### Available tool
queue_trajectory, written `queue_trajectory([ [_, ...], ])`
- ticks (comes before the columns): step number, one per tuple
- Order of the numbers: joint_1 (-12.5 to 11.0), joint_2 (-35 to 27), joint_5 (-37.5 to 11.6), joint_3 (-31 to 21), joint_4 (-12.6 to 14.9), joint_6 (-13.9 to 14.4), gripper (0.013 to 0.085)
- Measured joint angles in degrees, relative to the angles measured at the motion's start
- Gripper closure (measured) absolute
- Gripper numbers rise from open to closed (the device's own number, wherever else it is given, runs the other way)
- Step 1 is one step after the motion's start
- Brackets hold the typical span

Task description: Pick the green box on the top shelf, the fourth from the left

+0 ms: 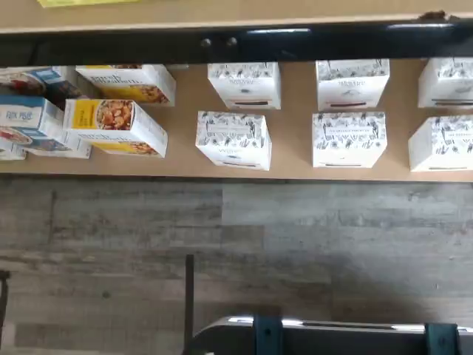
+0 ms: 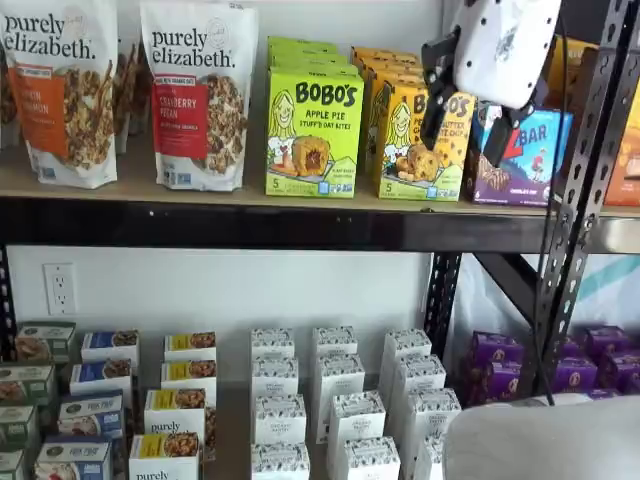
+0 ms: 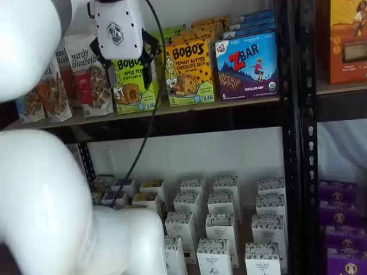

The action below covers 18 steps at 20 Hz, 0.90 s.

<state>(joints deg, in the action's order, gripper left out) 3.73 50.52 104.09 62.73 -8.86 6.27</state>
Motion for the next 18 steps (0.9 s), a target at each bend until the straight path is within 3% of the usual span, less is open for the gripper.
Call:
queue_trajectory([
  [10, 7.43, -4.49, -3.83, 2.23, 4.09, 6.01, 0.0130],
  [18, 12.99, -9.47, -9.94, 4.02, 7.26, 10.65, 0.0130],
])
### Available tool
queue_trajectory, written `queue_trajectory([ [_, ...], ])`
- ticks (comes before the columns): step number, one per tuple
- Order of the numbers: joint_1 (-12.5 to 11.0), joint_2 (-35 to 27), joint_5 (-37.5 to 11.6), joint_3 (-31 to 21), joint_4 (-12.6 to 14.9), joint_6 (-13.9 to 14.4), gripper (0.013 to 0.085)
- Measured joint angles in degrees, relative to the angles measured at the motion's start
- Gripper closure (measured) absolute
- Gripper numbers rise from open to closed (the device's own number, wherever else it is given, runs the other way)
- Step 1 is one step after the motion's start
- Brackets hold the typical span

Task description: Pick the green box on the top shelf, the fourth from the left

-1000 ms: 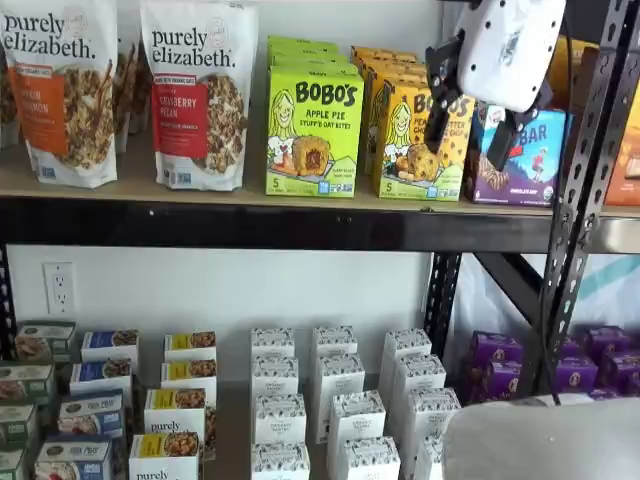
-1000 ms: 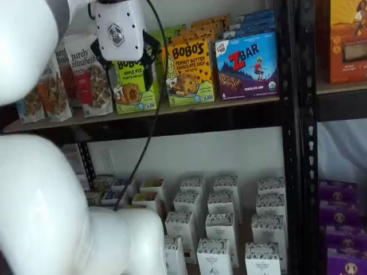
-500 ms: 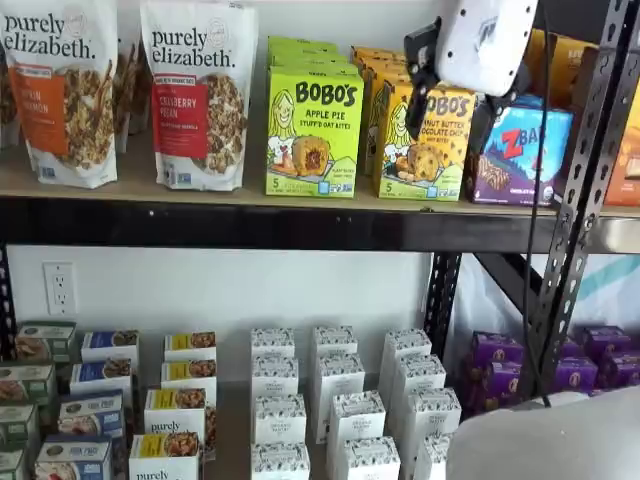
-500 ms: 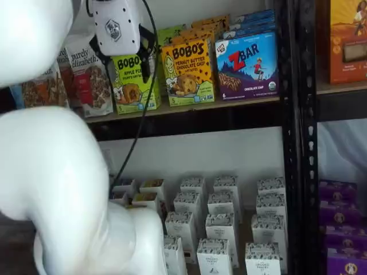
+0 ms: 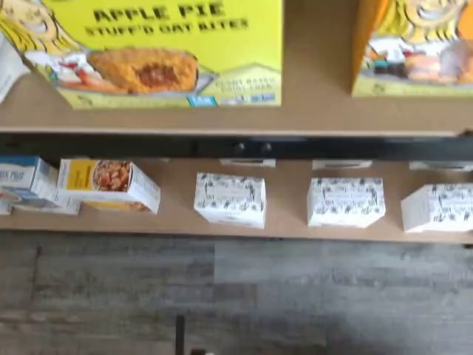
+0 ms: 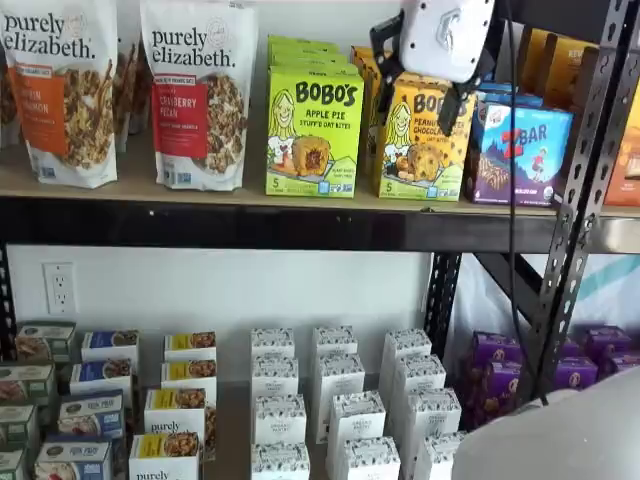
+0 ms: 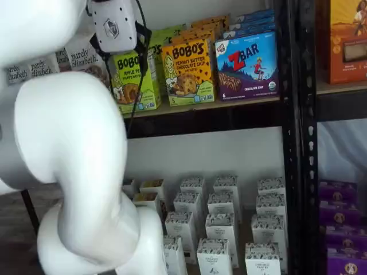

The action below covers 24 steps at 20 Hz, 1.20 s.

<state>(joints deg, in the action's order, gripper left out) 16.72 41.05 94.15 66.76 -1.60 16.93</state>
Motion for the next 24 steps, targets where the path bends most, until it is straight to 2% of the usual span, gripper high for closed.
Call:
queue_trajectory([
  [2, 0.29, -1.40, -0.91, 0.74, 0.30, 0.26, 0.0130],
  [10, -1.57, -6.17, -4.44, 3.40, -1.70, -1.60, 0.0130],
  [20, -1.31, -12.16, -6.44, 8.16, 0.31, -1.51, 0.0130],
  [24, -1.71, -14.42, -6.47, 10.05, -0.15, -1.86, 0.0130],
])
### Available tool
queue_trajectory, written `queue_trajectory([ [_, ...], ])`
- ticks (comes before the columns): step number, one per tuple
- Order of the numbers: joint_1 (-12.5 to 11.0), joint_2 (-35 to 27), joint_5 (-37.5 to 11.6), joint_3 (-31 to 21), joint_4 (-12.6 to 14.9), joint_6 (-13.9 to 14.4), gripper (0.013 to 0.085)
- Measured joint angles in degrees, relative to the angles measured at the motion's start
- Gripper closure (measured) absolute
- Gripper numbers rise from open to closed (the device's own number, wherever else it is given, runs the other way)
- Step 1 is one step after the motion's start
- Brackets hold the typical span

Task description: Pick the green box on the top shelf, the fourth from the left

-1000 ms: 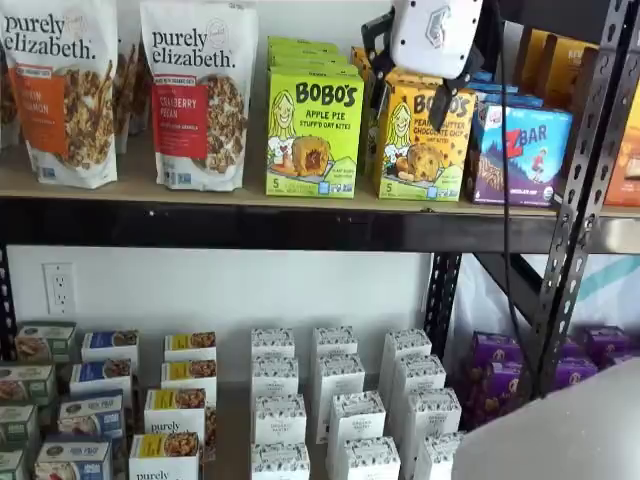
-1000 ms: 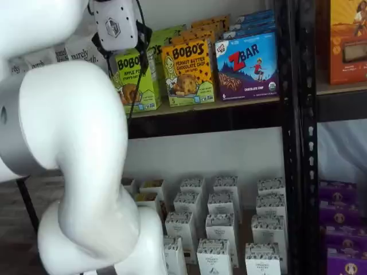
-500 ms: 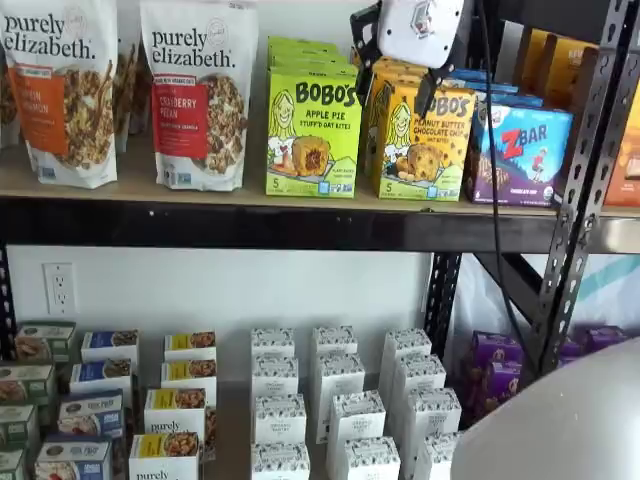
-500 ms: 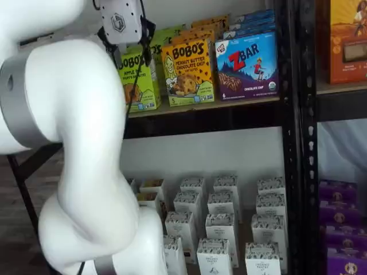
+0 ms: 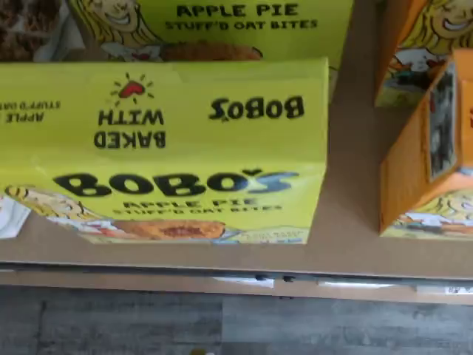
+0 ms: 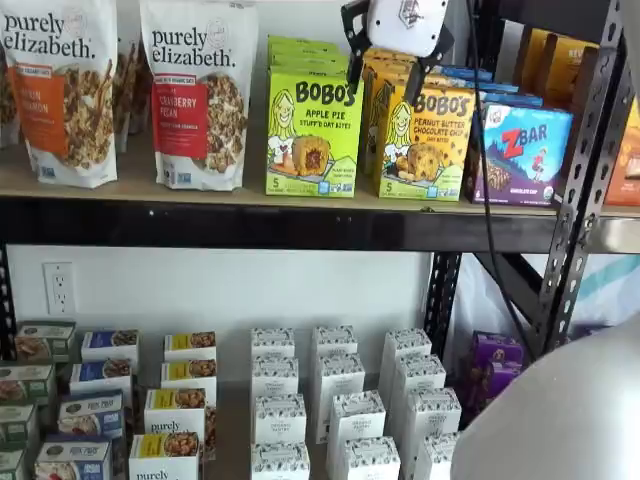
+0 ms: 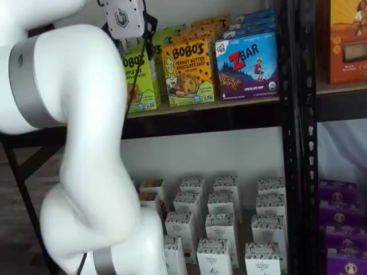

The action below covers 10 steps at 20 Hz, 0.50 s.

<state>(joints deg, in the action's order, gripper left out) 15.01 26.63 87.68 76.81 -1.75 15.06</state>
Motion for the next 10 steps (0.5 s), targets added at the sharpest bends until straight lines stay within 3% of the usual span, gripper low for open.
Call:
queue_trajectory([
  [10, -0.24, -4.24, -0.28, 3.43, -0.70, -0.25, 0.0130],
])
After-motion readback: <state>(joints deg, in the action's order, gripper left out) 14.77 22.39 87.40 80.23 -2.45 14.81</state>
